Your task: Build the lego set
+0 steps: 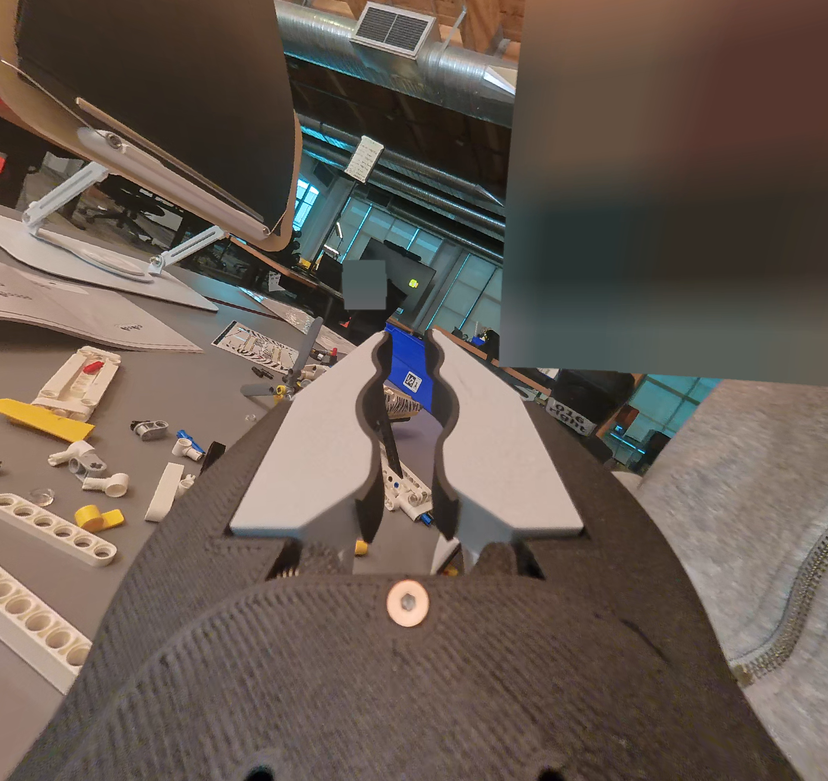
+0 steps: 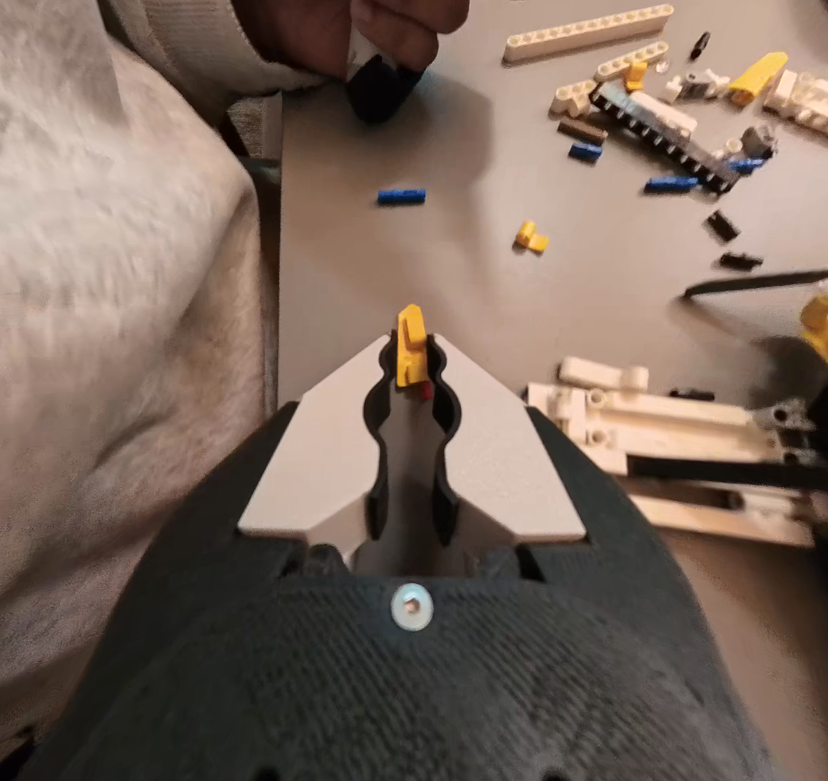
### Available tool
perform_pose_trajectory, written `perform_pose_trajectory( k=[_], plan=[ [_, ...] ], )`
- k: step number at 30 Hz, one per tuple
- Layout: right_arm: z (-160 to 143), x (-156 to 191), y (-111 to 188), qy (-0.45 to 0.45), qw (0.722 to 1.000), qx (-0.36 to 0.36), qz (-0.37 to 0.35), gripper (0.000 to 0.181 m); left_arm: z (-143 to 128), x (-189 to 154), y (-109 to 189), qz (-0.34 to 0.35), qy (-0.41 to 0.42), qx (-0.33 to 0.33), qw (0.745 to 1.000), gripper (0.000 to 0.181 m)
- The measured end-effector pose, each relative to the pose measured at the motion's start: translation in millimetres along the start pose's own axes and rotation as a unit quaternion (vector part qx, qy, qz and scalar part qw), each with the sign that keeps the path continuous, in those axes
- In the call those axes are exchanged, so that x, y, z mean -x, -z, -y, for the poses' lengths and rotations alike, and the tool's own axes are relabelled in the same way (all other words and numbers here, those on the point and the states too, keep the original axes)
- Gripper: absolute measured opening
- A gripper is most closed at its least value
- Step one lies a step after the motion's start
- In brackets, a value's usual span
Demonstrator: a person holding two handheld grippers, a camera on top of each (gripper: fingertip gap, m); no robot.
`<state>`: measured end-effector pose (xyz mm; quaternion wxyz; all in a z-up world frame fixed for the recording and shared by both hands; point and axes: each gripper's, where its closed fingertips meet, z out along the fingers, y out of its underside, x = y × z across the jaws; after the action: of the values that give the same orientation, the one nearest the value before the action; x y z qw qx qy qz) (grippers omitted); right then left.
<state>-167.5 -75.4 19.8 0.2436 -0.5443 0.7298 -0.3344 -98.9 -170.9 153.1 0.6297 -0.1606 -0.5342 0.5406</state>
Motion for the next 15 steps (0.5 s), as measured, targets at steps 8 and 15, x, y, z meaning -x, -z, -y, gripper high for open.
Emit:
perform_pose_trajectory(
  k=[8,15],
  plan=[
    [30.6,-11.9,-34.1,0.02,0.999,-0.001,-0.04,0.011,2.2,6.7,2.0,0.008,0.026,-0.008,1.0,0.01],
    [32.4,-13.7,-37.3,-0.002,1.0,0.0,-0.019,0.011,5.6,10.1,4.7,0.006,0.051,-0.02,0.999,0.01]
  ],
)
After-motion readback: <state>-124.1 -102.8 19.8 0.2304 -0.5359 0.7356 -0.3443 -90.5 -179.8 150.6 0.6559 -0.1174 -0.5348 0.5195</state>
